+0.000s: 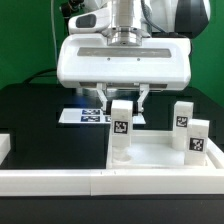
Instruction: Assemble square table
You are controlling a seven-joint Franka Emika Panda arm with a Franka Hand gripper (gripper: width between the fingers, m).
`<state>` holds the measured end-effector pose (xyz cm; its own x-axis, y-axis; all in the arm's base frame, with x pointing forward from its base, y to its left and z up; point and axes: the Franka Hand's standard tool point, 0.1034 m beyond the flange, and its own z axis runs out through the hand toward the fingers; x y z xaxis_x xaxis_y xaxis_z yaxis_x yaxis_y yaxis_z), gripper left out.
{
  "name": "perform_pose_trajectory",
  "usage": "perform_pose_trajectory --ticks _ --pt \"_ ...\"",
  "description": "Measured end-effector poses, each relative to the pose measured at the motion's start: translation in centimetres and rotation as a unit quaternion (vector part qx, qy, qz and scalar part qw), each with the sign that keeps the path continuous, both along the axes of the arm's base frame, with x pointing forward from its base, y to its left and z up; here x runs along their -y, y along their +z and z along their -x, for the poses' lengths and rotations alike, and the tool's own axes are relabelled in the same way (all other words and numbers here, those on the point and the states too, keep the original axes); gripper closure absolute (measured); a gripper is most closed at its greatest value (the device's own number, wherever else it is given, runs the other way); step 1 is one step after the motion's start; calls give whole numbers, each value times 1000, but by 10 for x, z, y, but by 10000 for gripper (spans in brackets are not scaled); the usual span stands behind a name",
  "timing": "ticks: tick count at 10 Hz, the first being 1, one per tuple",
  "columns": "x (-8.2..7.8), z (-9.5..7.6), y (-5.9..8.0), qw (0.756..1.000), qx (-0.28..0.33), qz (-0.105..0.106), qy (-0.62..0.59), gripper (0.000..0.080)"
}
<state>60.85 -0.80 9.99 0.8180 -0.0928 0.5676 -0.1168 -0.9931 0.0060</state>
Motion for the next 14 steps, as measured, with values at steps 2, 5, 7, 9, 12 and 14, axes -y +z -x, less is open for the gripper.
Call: perform_pose_trajectory --ticks 2,5,7,9,12,14 --pt "-3 1 -3 1000 -3 0 3 511" --pt "-7 1 -9 1000 -6 0 5 511" --pt "-7 3 -15 1000 -10 0 6 511" --pt "-7 3 -16 1000 -9 1 6 511" --pt "-7 4 -17 1000 -12 0 6 273" --pt "-7 4 -17 1000 -12 0 6 189"
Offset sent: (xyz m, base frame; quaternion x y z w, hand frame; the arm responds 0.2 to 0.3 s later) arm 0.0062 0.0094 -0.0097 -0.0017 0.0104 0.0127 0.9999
